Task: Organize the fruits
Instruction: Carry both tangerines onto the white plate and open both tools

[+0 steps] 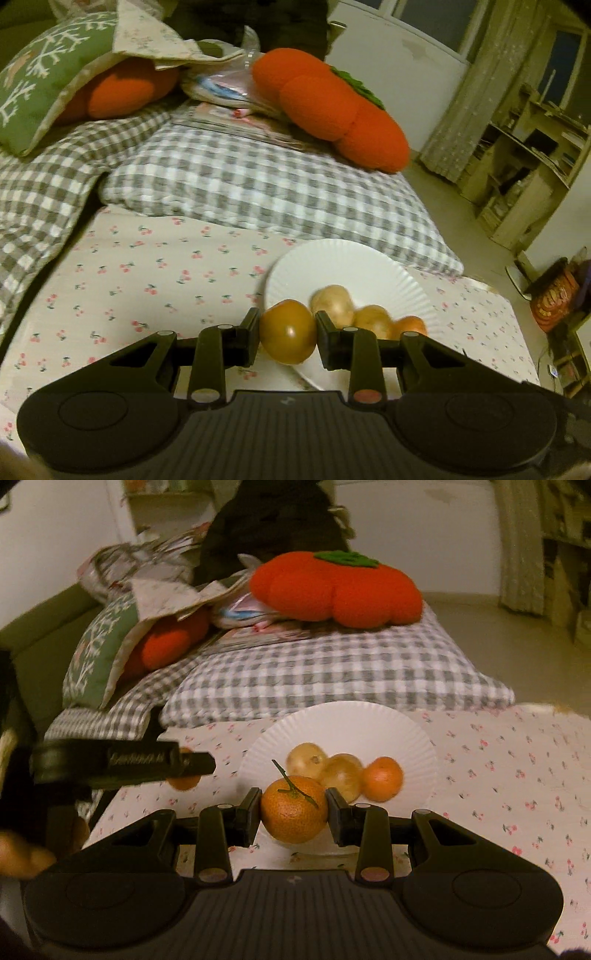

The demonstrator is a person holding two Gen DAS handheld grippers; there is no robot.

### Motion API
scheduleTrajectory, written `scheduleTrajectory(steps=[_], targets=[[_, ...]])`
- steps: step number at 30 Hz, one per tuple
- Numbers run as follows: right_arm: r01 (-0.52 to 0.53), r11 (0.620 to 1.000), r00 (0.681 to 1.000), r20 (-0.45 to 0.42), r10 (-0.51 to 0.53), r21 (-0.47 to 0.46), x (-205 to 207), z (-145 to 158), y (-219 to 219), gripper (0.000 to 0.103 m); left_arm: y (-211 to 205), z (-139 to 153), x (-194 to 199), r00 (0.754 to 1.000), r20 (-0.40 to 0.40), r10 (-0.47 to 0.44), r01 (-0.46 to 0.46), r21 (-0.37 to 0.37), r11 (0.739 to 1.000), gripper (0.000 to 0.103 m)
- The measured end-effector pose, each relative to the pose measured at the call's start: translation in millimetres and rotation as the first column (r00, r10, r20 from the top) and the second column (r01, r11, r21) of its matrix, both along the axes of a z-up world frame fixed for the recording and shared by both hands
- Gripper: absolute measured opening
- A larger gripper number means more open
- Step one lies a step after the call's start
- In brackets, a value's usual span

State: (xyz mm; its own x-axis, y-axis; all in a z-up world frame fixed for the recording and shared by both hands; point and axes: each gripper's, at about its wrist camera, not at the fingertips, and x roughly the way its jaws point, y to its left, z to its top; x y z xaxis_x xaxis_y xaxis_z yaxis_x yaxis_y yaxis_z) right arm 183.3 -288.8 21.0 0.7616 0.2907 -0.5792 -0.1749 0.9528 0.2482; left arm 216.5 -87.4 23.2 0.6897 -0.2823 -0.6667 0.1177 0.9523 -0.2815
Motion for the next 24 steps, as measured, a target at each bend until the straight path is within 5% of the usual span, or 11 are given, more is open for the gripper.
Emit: scheduleTrajectory(steps=[7,24], targets=[[0.088,0.993,0.996,-0.035,-0.086,0.073,8,0,-29,0.034,-27,0,-5,0.997,0.013,-0.071,0.071,0.001,0.997,0.017],[0.186,0.976,0.978,-0.117,-0.173,0.116,24,-17,-60,0.033,-92,-28,-14,0.964,0.035,-0.263,0.255,0.162,0.953,0.017]])
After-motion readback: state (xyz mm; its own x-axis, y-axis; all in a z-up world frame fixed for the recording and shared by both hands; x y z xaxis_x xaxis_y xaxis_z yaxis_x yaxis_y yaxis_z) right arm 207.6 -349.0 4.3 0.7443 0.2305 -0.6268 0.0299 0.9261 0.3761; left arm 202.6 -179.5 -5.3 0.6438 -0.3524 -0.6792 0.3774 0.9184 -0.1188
